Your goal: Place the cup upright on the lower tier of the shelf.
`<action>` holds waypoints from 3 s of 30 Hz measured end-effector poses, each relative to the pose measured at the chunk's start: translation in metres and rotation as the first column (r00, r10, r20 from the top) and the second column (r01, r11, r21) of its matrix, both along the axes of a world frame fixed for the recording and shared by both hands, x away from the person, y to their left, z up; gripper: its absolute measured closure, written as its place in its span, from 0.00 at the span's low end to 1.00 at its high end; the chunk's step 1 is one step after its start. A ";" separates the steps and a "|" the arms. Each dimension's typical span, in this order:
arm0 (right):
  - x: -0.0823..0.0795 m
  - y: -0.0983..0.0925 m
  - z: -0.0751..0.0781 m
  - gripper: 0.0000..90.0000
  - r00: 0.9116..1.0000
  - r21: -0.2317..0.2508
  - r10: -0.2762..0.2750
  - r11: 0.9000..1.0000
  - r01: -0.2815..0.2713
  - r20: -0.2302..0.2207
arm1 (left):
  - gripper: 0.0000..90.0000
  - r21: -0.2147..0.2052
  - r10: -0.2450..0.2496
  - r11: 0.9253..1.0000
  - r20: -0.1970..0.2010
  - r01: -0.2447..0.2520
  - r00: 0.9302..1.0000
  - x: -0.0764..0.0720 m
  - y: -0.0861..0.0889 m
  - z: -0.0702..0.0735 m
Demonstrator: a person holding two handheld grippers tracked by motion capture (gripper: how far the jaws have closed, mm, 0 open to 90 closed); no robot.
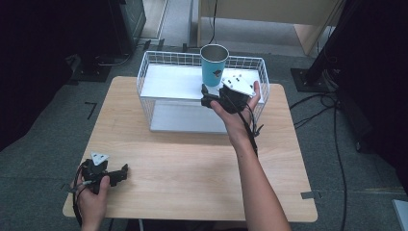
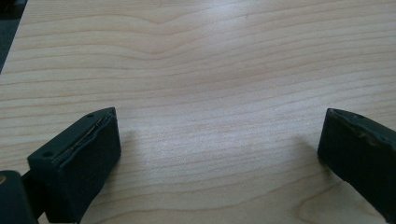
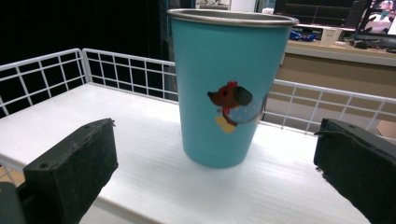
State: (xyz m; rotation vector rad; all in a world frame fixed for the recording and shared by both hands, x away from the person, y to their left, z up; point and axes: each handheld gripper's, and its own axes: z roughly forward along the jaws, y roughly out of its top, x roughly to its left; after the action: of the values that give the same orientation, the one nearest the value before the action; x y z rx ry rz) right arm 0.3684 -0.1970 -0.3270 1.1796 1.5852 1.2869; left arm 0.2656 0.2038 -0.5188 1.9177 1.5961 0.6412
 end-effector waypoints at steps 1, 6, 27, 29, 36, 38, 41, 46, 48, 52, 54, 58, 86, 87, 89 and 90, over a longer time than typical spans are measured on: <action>-0.003 -0.001 -0.001 0.00 1.000 0.001 0.002 1.000 -0.002 0.002 | 0.00 0.000 0.000 1.000 0.000 0.000 1.000 0.000 0.000 0.000; -0.017 -0.008 -0.010 0.00 1.000 -0.004 -0.004 1.000 0.004 0.001 | 0.00 0.000 0.000 1.000 0.000 0.000 1.000 0.000 0.000 0.000; -0.076 -0.076 -0.057 0.00 0.994 0.029 -0.100 0.994 0.101 -0.042 | 0.00 0.000 0.000 1.000 0.000 0.000 1.000 0.000 0.000 0.000; -0.081 -0.082 -0.061 0.00 0.993 0.021 -0.109 0.994 0.111 -0.045 | 0.00 -0.001 0.001 1.000 0.002 -0.001 1.000 0.000 0.000 0.000; -0.098 -0.099 -0.084 0.00 0.988 0.001 -0.135 0.991 0.135 -0.081 | 0.00 0.001 -0.002 1.000 -0.001 0.002 1.000 0.000 0.000 0.000; -0.102 -0.105 -0.091 0.00 0.985 0.002 -0.143 0.990 0.144 -0.095 | 0.00 0.001 -0.001 1.000 -0.001 0.001 1.000 0.000 0.000 0.000; -0.108 -0.115 -0.103 0.00 0.980 0.008 -0.159 0.987 0.161 -0.116 | 0.00 0.001 -0.001 1.000 -0.001 0.001 1.000 0.000 0.000 0.000; -0.120 -0.130 -0.123 0.00 0.971 0.008 -0.188 0.981 0.191 -0.149 | 0.00 -0.001 0.000 1.000 0.000 0.000 1.000 0.000 0.000 0.000; -0.125 -0.137 -0.130 0.00 0.966 0.007 -0.202 0.979 0.206 -0.162 | 0.00 0.000 -0.001 1.000 -0.001 0.001 1.000 0.000 0.000 0.000; -0.134 -0.148 -0.143 0.00 0.955 0.005 -0.227 0.973 0.233 -0.190 | 0.00 -0.002 0.004 1.000 0.001 -0.004 1.000 0.002 -0.001 0.000; -0.137 -0.152 -0.149 0.00 0.952 0.002 -0.236 0.970 0.241 -0.197 | 0.00 -0.002 0.003 1.000 0.001 -0.003 1.000 0.002 -0.001 0.000; -0.145 -0.161 -0.160 0.00 0.943 -0.001 -0.255 0.965 0.261 -0.215 | 0.00 -0.002 0.003 1.000 0.002 -0.003 1.000 0.002 -0.001 0.000; -0.175 -0.221 -0.193 0.00 0.861 -0.075 -0.380 0.923 0.378 -0.338 | 0.00 -0.002 0.003 1.000 0.002 -0.003 1.000 0.002 -0.001 0.000; -0.175 -0.223 -0.193 0.00 0.856 -0.074 -0.382 0.922 0.381 -0.348 | 0.00 -0.002 0.003 1.000 0.002 -0.003 1.000 0.002 -0.001 0.000; -0.175 -0.226 -0.194 0.00 0.848 -0.085 -0.380 0.922 0.376 -0.370 | 0.00 -0.002 0.003 1.000 0.002 -0.003 1.000 0.002 -0.001 0.000; -0.175 -0.227 -0.194 0.00 0.845 -0.097 -0.382 0.922 0.374 -0.375 | 0.00 -0.002 0.003 1.000 0.002 -0.003 1.000 0.002 -0.001 0.000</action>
State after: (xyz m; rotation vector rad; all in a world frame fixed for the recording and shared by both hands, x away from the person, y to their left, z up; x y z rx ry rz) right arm 0.1934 -0.4243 -0.5215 1.7157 1.5197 0.8087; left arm 0.2676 0.2025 -0.5189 1.9132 1.5983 0.6423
